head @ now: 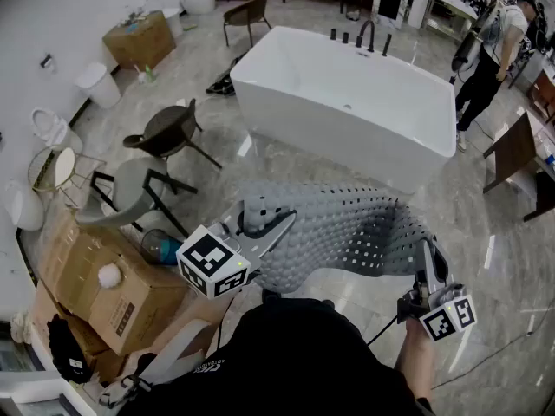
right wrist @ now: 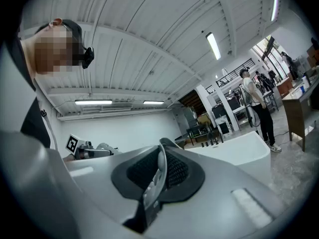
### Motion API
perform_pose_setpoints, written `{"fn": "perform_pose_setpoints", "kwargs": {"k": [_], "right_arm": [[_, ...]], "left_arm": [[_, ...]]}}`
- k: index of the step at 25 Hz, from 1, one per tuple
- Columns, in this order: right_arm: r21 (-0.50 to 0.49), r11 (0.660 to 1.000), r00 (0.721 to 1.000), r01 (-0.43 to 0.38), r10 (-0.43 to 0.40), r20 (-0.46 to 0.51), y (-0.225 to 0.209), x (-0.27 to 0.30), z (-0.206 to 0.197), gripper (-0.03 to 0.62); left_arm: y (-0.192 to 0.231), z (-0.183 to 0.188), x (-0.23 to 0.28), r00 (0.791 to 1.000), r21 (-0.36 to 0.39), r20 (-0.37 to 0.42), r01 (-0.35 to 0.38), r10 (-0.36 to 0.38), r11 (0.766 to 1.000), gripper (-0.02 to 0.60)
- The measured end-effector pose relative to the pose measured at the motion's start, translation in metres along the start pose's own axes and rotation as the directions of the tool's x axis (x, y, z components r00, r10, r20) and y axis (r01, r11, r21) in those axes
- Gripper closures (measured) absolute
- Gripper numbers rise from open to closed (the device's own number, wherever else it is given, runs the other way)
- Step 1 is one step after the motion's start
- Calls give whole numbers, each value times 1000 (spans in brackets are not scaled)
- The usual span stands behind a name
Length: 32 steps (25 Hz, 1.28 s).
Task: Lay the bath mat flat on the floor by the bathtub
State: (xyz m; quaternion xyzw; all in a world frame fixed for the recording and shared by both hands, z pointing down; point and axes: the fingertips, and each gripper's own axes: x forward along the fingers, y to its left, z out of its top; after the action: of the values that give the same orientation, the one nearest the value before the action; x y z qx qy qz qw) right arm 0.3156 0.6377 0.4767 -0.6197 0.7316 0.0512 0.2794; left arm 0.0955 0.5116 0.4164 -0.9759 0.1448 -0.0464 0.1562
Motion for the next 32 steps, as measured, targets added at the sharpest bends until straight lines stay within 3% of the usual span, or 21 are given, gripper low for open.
{"fn": "perform_pose_setpoints", "kwargs": {"k": [14, 32], "right_arm": [[43, 998, 999, -49, 50, -10, 14, 22, -9, 579], [76, 975, 975, -209, 214, -67, 131, 145, -63, 577]], "left_arm": [[16, -5, -24, 999, -26, 0, -40, 40, 999, 488], [121, -12, -150, 981, -33, 24, -190, 191, 981, 489]]}}
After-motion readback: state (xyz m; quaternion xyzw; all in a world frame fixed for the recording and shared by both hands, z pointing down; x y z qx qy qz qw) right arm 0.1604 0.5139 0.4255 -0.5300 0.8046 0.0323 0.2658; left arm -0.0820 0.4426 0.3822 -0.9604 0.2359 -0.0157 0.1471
